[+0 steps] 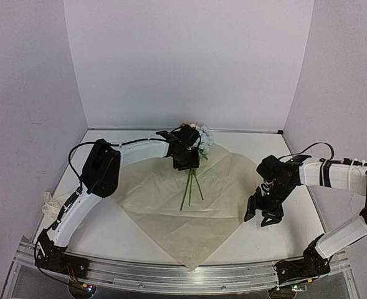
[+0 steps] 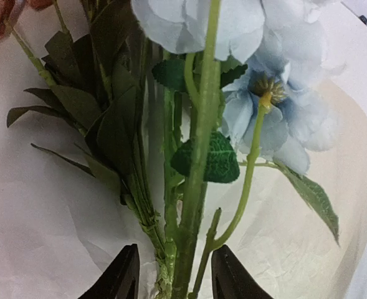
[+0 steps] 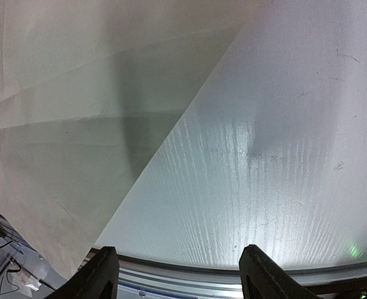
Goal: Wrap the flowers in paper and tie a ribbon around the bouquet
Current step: Place the fake flower on the flattened wrapping paper, then pick up the bottom corner of the flattened wrapping paper from the center of the board.
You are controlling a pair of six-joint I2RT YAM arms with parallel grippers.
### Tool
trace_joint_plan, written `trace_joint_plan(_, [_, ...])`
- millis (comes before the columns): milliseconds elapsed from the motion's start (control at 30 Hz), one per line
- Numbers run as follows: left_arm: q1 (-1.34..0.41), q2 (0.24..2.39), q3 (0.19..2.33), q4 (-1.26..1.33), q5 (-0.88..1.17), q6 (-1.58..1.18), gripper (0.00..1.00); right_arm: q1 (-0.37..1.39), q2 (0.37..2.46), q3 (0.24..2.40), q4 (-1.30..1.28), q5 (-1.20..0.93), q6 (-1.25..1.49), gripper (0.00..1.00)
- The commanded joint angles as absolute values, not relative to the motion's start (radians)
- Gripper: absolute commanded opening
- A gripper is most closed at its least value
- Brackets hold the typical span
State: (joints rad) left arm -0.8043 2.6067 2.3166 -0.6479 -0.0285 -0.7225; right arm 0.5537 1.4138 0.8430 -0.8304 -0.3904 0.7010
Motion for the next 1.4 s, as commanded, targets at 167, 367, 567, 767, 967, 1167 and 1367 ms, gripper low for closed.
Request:
trace_joint_plan(167, [-0.808, 2.353, 2.104, -0.533, -0.074, -0.717, 0.59, 0.548, 1.438, 0.923, -0.851, -0.367, 0.663, 0.69])
trace_joint_plan(367, [-0.805, 2.137, 1.851, -0.493, -0.138, -0.726, 0.70, 0.553, 1.428, 0.930, -0.856, -0.387, 0.604, 0.70])
trace_joint_plan(567, [-0.769, 1.909, 1.513, -0.415, -0.117, -0.738, 0.71, 0.666, 1.312, 0.858, -0.846, -0.314, 0.381, 0.75])
trace_joint_plan(767, [-0.742, 1.745, 1.300, -0.382, -0.105, -0.715, 0.71, 0.827, 1.172, 0.677, -0.636, -0.214, 0.117, 0.75])
trace_joint_plan(967, [-0.697, 1.629, 1.173, -0.352, -0.084, -0.695, 0.71, 0.970, 1.108, 0.486, -0.355, -0.121, -0.206, 0.80])
trace_joint_plan(1167, [-0.654, 1.566, 1.104, -0.326, -0.056, -0.681, 0.71, 1.123, 1.196, 0.470, -0.181, 0.043, -0.433, 0.84])
trace_joint_plan(1367, [-0.633, 1.527, 1.074, -0.331, -0.053, -0.668, 0.71, 1.262, 1.363, 0.527, -0.073, 0.154, -0.622, 0.85])
